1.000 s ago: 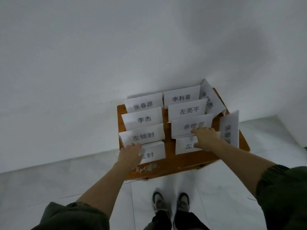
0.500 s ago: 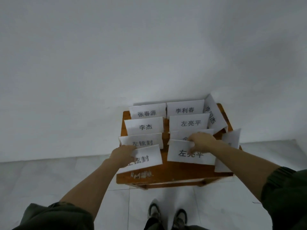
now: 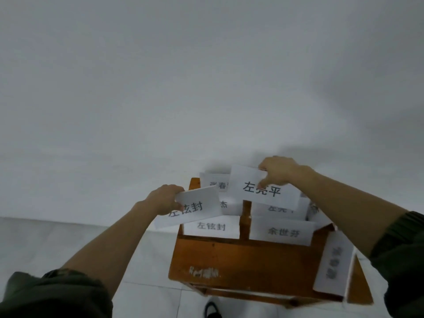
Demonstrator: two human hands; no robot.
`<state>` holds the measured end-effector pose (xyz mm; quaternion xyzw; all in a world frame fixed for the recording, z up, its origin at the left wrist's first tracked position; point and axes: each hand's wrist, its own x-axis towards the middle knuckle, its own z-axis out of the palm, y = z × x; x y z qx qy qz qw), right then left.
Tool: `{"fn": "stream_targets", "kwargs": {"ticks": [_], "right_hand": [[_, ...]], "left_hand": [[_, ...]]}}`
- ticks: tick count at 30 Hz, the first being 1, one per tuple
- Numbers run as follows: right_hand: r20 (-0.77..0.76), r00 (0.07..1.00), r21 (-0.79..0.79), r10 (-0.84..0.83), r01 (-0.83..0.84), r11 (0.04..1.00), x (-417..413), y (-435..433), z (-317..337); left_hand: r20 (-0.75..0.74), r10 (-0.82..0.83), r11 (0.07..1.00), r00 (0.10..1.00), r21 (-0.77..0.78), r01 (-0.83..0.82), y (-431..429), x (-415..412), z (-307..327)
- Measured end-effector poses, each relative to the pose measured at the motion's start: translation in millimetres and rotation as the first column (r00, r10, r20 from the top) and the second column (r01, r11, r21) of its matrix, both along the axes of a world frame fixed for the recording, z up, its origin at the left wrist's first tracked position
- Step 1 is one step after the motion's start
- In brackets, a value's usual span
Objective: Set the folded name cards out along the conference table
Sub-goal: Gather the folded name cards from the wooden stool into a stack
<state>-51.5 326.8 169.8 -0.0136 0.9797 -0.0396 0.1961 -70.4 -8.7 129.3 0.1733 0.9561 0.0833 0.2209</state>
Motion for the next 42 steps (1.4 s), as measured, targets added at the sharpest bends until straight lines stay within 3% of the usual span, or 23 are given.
{"fn": "stream_targets", "kwargs": {"ticks": [5, 14, 28, 36, 42], "right_hand": [[-0.060, 0.998, 0.061, 0.036, -0.032, 0.998, -49.6, -23.3, -19.4], [-0.004, 0.999, 0.084, 0.040, -0.039, 0.996, -130.7, -74.0, -78.6], [0.104, 0.994, -0.020, -0.018, 0.020, 1.000, -158.8, -93.2, -163.2], [0.194, 0.981, -0.108, 0.021, 0.000, 0.994, -153.2, -66.5, -159.0], [0.099, 0.990, -0.089, -0.097, 0.106, 0.990, -131.8, 0.1, -126.7]], "left_hand": [[0.035, 0.018, 1.000, 0.999, 0.017, -0.019, -10.9, -26.6, -9.7], [0.088, -0.005, 1.000, 0.996, 0.011, 0.004, -34.2, -91.0, -36.5], [0.125, 0.034, 0.999, 0.992, -0.009, -0.033, -56.9, -119.4, -57.6], [0.068, 0.034, 0.999, 0.997, -0.016, -0.033, -33.0, -127.1, -39.5], [0.001, -0.075, 0.996, 0.997, 0.051, 0.074, 27.6, -150.5, -23.5]]}}
